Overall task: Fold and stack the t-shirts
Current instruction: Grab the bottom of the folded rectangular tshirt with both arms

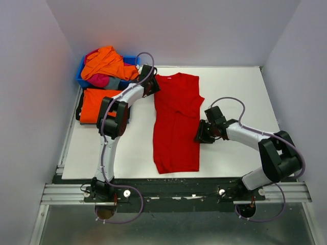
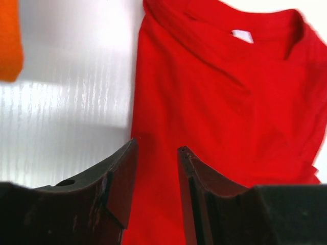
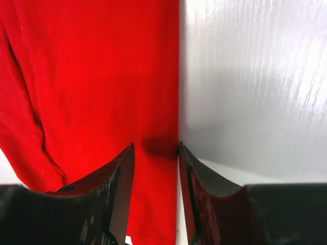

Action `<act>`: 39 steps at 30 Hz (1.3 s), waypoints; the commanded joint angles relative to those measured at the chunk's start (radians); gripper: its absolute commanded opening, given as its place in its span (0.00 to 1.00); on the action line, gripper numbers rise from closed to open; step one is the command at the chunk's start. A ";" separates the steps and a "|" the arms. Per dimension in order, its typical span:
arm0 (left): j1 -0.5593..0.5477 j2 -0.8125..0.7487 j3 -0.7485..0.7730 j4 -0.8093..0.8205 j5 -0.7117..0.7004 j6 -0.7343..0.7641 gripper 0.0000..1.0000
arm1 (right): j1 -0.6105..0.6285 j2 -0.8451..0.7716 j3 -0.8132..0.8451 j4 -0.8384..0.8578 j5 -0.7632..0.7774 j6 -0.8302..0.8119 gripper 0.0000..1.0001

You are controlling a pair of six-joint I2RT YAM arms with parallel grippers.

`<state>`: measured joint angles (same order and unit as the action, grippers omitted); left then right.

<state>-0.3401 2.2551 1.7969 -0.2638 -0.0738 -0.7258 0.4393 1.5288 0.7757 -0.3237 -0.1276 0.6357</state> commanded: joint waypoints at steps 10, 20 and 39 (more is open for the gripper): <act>0.076 0.343 0.400 -0.138 0.183 -0.061 0.25 | 0.082 -0.136 -0.179 -0.049 -0.027 0.067 0.31; 0.079 0.344 0.384 -0.060 0.215 -0.092 0.11 | 0.082 -0.214 -0.174 -0.163 0.045 0.068 0.01; 0.084 0.314 0.344 -0.023 0.243 -0.095 0.20 | 0.176 -0.228 -0.201 -0.061 -0.132 0.091 0.44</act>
<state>-0.2581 2.5526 2.1330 -0.2523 0.1406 -0.8158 0.5808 1.2602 0.5861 -0.3794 -0.2546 0.7040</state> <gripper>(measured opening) 0.248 0.446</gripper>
